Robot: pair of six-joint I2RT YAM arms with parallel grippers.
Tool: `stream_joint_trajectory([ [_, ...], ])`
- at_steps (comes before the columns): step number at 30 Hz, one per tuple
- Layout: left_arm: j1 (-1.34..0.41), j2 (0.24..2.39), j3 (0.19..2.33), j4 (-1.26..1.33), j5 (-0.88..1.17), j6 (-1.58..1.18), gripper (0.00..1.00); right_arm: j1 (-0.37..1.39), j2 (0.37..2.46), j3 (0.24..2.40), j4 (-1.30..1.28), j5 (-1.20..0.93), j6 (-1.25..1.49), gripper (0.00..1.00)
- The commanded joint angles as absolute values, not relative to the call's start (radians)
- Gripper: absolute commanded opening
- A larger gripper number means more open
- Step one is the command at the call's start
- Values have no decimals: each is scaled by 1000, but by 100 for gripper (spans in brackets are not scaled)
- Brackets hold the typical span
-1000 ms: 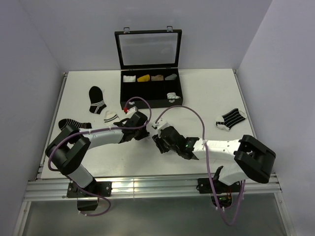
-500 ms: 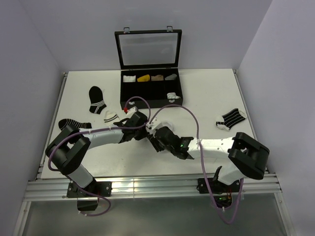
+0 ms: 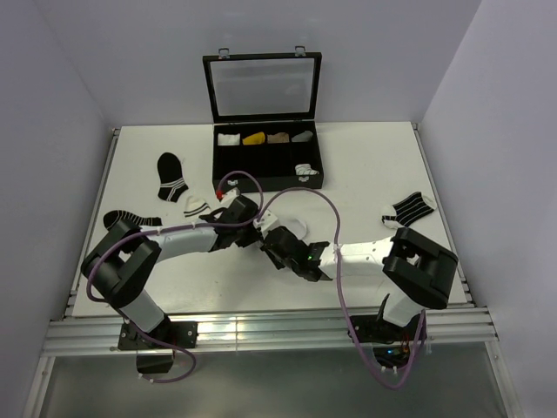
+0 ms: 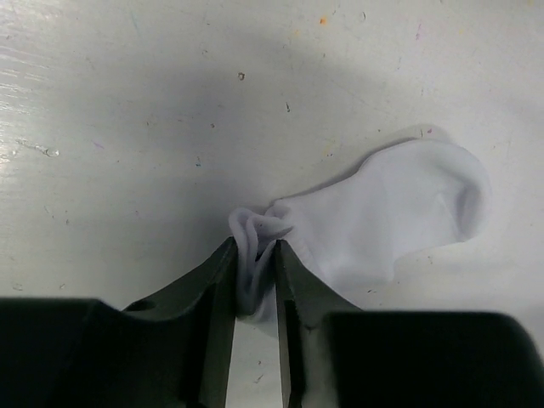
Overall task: Roll the socks
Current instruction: Roll the sock at the center of the board.
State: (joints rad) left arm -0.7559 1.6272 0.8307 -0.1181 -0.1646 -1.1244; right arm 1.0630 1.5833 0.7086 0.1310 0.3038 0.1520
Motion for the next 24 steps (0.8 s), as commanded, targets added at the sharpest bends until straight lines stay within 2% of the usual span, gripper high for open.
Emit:
stream_joint_trajectory([
  [1, -770, 1606, 813, -115, -184, -1158, 29, 1071, 1608, 701, 71, 276, 193, 4],
  [2, -767, 1598, 804, -109, -187, -1164, 31, 1060, 1600, 695, 71, 262, 199, 0],
  [4, -756, 1568, 773, -94, -190, -1189, 40, 1043, 1588, 677, 80, 242, 215, 0],
  [5, -752, 1557, 762, -87, -192, -1198, 45, 1031, 1568, 669, 84, 230, 219, 0],
  [6, -749, 1531, 753, -87, -202, -1213, 57, 1008, 1557, 661, 90, 186, 228, 0],
  [9, -738, 1470, 712, -77, -227, -1244, 74, 941, 1510, 631, 118, 59, 245, 0],
  [10, -736, 1453, 692, -72, -241, -1252, 76, 922, 1500, 618, 132, 23, 252, 0],
  [12, -735, 1410, 672, -48, -253, -1268, 80, 878, 1485, 609, 143, -59, 271, 0],
  [15, -735, 1373, 635, -9, -255, -1284, 81, 798, 1479, 592, 178, -193, 307, 0],
  [19, -739, 1373, 609, 80, -218, -1278, 81, 678, 1500, 552, 268, -394, 373, 0],
  [24, -761, 1419, 614, 130, -196, -1270, 81, 565, 1566, 525, 359, -535, 459, 0],
])
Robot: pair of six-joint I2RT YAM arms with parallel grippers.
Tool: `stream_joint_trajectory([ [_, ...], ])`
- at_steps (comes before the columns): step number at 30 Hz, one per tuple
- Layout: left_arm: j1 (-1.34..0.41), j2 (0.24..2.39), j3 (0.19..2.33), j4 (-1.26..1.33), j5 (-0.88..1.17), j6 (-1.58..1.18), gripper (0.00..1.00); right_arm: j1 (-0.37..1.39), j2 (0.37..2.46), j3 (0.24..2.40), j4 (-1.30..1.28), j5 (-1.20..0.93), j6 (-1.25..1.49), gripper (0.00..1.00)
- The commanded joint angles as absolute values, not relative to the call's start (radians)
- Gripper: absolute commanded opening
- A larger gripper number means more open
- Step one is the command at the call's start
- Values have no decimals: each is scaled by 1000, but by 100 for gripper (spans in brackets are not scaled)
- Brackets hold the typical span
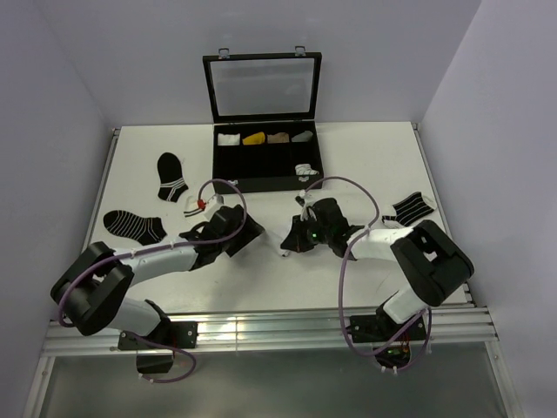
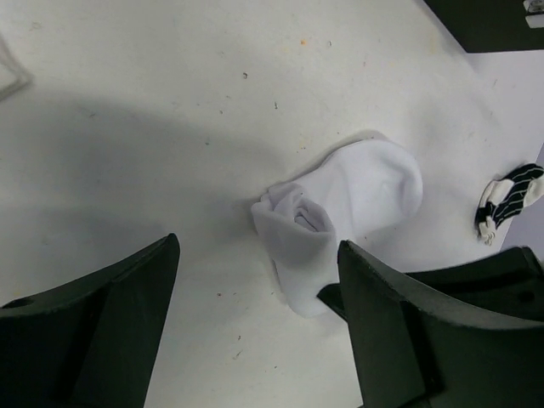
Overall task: Roll the socks
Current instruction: Roll the sock at the center of the board.
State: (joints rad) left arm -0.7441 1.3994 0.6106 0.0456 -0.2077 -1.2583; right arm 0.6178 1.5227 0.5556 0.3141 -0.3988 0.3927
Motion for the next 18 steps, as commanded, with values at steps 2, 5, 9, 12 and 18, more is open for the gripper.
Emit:
stream_joint_trajectory([
  [2, -767, 1436, 615, 150, -190, -1270, 79, 517, 1597, 512, 385, -593, 497, 0],
  [5, -775, 1463, 620, 173, -180, -1264, 79, 477, 1650, 505, 423, -647, 537, 0],
  [9, -779, 1493, 634, 192, -164, -1258, 78, 419, 1716, 500, 472, -701, 580, 0],
  [12, -782, 1512, 635, 215, -156, -1252, 77, 391, 1764, 497, 494, -730, 609, 0],
  [18, -785, 1569, 661, 236, -149, -1233, 75, 370, 1824, 522, 471, -746, 623, 0],
])
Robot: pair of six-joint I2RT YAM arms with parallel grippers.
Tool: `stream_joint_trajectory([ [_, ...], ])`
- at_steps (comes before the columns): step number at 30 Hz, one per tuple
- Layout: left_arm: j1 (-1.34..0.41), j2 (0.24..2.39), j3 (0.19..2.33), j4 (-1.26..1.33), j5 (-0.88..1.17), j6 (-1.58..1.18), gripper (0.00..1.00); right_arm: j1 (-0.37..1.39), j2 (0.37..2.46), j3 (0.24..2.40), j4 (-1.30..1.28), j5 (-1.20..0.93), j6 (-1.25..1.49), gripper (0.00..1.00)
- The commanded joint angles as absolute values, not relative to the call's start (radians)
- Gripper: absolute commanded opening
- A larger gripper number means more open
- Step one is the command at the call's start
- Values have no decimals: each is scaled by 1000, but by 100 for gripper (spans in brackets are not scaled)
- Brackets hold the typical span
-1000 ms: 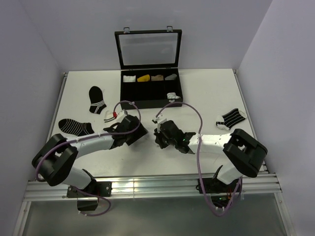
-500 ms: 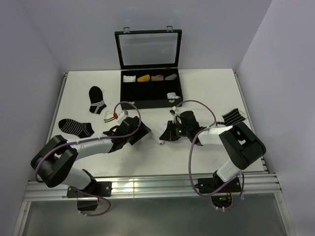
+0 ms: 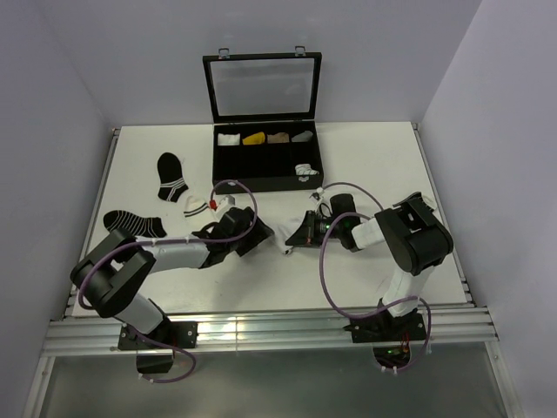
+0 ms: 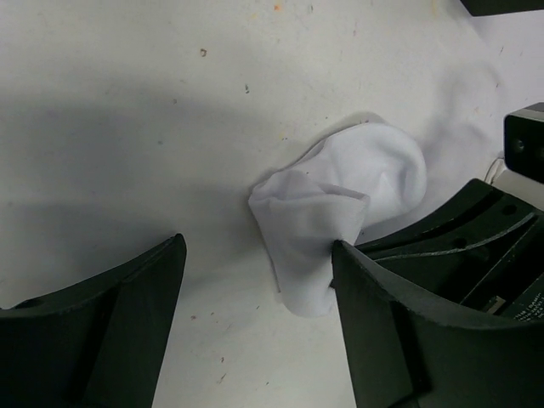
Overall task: Roll the socks
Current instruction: Roll the sock at the center of the board.
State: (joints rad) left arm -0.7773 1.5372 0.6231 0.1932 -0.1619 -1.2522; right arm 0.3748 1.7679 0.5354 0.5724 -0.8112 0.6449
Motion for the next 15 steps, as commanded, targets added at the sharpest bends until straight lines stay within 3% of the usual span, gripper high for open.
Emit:
stream_joint_trajectory([
  [1, -785, 1578, 666, 238, -149, -1230, 75, 368, 1835, 523, 466, -742, 624, 0],
  [5, -785, 1632, 692, 238, -135, -1216, 72, 364, 1848, 532, 437, -727, 623, 1],
  [10, -787, 1695, 722, 221, -123, -1209, 68, 362, 1827, 546, 367, -680, 595, 11],
  [15, -788, 1736, 752, 195, -109, -1209, 53, 367, 1766, 549, 299, -626, 555, 23],
])
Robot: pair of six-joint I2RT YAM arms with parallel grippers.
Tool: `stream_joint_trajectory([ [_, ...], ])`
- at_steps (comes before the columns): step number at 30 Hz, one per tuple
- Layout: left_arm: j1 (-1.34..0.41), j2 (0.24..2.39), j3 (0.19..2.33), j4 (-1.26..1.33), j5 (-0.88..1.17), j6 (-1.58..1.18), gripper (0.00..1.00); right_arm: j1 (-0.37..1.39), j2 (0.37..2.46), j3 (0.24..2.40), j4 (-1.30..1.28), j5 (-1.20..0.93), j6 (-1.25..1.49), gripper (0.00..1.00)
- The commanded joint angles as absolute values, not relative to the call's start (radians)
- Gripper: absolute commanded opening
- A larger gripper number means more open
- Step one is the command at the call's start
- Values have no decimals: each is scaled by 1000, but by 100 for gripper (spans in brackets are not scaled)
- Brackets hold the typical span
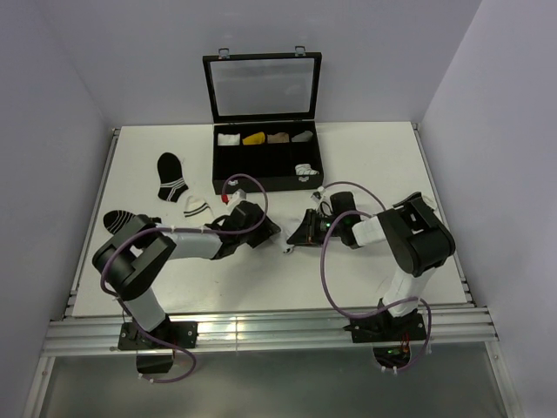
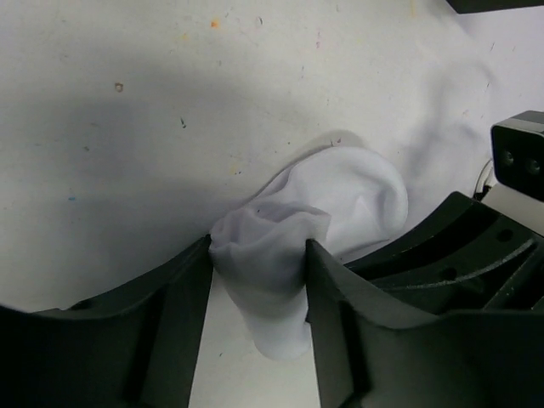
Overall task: Roll the socks
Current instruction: Roll the sock at the center of the board.
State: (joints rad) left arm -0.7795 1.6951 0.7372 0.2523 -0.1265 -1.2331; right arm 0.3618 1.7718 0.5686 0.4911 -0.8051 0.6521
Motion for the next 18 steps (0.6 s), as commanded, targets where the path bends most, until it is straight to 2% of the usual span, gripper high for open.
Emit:
stream_joint_trajectory([
  [1, -790, 1740, 755, 189, -112, -1209, 51, 368, 1734, 549, 288, -615, 539, 25],
  [2, -790, 1743, 765, 169, -115, -1207, 49, 373, 1712, 549, 276, -600, 528, 28],
  [6, -799, 1752, 807, 88, -149, -1193, 45, 411, 1574, 551, 175, -470, 488, 33],
  [12, -807, 1756, 844, 32, -163, -1172, 44, 569, 1281, 577, 71, -103, 388, 40],
  [18, -810, 1752, 864, 6, -166, -1163, 43, 687, 1241, 587, 98, -5, 304, 44],
])
